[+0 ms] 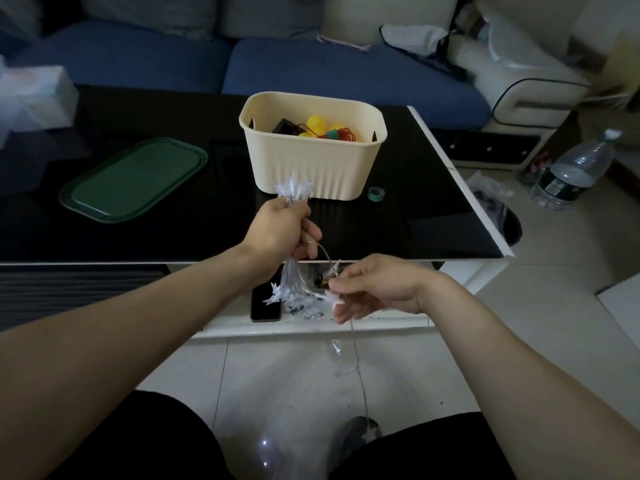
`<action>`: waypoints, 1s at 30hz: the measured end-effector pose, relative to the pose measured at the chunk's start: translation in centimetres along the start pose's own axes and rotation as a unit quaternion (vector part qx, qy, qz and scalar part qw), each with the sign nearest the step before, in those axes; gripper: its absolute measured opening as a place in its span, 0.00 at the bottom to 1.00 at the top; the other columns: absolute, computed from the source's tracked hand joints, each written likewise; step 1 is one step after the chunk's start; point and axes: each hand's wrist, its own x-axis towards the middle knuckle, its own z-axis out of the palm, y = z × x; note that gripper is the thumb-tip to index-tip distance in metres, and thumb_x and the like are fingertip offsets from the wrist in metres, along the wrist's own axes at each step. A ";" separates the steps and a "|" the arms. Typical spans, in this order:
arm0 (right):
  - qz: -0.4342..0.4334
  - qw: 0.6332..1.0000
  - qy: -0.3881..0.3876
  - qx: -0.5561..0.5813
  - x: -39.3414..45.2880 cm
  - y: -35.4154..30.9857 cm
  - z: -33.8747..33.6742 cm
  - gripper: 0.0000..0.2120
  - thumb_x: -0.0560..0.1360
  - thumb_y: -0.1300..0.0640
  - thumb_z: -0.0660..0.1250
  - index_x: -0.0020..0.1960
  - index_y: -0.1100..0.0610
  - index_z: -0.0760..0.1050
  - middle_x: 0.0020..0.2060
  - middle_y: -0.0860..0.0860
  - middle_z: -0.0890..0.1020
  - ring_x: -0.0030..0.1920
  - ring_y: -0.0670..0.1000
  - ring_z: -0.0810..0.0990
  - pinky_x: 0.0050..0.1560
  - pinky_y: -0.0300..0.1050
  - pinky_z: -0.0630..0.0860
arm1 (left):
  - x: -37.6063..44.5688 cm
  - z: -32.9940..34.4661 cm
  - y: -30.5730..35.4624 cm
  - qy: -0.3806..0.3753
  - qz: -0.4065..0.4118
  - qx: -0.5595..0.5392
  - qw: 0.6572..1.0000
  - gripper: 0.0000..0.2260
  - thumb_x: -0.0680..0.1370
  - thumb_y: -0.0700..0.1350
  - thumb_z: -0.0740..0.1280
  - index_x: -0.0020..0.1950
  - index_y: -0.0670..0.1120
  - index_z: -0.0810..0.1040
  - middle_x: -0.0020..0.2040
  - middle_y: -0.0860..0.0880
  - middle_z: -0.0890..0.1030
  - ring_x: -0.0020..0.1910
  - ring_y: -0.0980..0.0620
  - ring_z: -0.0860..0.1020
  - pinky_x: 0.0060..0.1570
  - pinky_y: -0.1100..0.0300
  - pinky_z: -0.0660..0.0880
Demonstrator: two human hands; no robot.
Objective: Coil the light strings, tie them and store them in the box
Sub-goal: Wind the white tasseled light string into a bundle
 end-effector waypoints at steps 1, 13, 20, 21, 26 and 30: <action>-0.013 1.000 0.026 0.009 -0.1 0.0 -0.2 0.11 0.80 0.53 0.68 0.43 0.58 0.79 0.39 0.55 0.87 0.46 0.56 0.87 0.61 0.55 0.78 | 0.0 0.0 0.0 -0.001 0.001 -0.004 1.000 0.09 0.84 0.42 0.55 0.45 0.42 0.69 0.32 0.43 0.78 0.23 0.48 0.74 0.24 0.61 0.68; -0.187 0.953 0.176 0.162 -0.8 -0.4 -0.9 0.08 0.79 0.58 0.68 0.54 0.60 0.83 0.39 0.53 0.85 0.37 0.48 0.83 0.41 0.42 0.81 | 0.0 0.2 -0.5 -0.042 -0.004 -0.020 0.999 0.08 0.84 0.40 0.55 0.47 0.40 0.68 0.30 0.41 0.78 0.25 0.42 0.76 0.25 0.57 0.72; -0.250 0.933 0.189 0.175 -0.5 -1.4 0.4 0.09 0.79 0.55 0.69 0.49 0.59 0.84 0.36 0.52 0.83 0.33 0.47 0.78 0.39 0.43 0.78 | -1.0 1.1 -0.5 -0.169 -0.009 -0.022 0.985 0.16 0.85 0.42 0.53 0.48 0.34 0.75 0.34 0.38 0.80 0.27 0.44 0.78 0.28 0.57 0.75; -0.260 0.931 0.197 0.163 -0.5 -1.4 0.4 0.08 0.78 0.56 0.70 0.49 0.59 0.85 0.36 0.53 0.84 0.33 0.47 0.78 0.39 0.43 0.79 | -1.0 1.2 -0.5 -0.178 -0.007 -0.020 0.984 0.16 0.85 0.42 0.53 0.50 0.33 0.75 0.36 0.37 0.79 0.28 0.44 0.78 0.28 0.57 0.75; -0.293 0.911 0.272 0.102 -0.5 -1.4 0.8 0.01 0.73 0.57 0.76 0.45 0.54 0.86 0.39 0.55 0.87 0.41 0.58 0.85 0.46 0.53 0.83 | -0.9 1.1 -0.6 -0.166 -0.023 -0.049 0.985 0.14 0.85 0.40 0.53 0.51 0.32 0.74 0.39 0.35 0.79 0.26 0.46 0.77 0.25 0.58 0.73; -0.280 0.899 0.309 0.133 -0.2 -1.7 1.4 0.06 0.70 0.58 0.79 0.44 0.60 0.86 0.33 0.55 0.86 0.31 0.49 0.83 0.36 0.42 0.81 | -0.6 1.1 -0.8 -0.157 -0.029 0.000 0.987 0.11 0.81 0.39 0.57 0.45 0.37 0.76 0.35 0.40 0.76 0.22 0.49 0.71 0.24 0.64 0.61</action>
